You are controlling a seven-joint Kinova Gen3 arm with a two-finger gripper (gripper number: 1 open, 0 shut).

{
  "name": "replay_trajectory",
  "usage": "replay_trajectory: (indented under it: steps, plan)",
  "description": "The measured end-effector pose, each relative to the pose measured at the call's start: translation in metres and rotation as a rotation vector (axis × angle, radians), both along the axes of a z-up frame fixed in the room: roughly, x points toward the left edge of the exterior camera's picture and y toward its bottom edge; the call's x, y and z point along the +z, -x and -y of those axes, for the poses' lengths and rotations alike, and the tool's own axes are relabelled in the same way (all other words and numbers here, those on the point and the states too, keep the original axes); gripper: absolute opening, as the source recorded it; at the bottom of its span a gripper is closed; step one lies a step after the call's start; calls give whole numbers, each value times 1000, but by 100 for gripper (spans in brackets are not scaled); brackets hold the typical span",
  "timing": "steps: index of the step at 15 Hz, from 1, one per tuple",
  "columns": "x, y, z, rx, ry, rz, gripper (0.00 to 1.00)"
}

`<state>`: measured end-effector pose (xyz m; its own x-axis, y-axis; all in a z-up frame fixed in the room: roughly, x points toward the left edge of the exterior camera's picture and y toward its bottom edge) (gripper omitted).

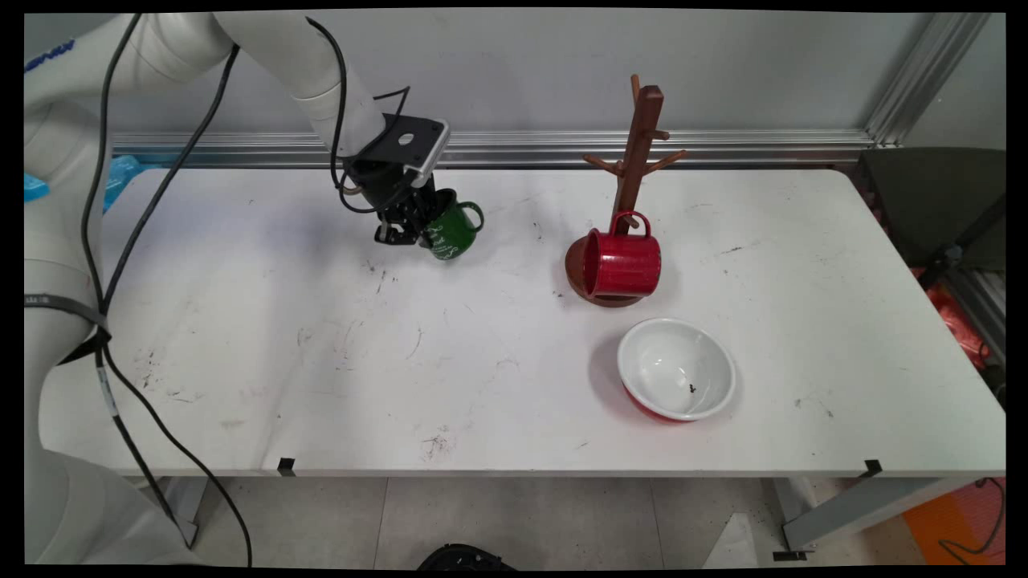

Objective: Place the picked object on the table

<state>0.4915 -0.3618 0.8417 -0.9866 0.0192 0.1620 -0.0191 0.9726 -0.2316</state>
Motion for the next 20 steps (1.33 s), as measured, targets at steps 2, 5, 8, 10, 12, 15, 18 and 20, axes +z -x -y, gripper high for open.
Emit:
replay_trajectory:
  steps: [2, 5, 8, 10, 12, 15, 18, 20]
  plan:
    - [-2, 2, 1, -9, -1, 5, 0]
    - [-6, 6, 1, -23, -3, 12, 0]
    - [-8, 9, 1, -38, -7, 20, 0]
    - [-9, 11, 0, -49, -10, 24, 0]
    - [-10, 12, 0, -60, -13, 28, 0]
    - [-11, 14, 0, -74, -13, 33, 0]
    - [-12, 16, 0, -84, -15, 35, 0]
    - [-13, 17, 0, -88, -17, 35, 0]
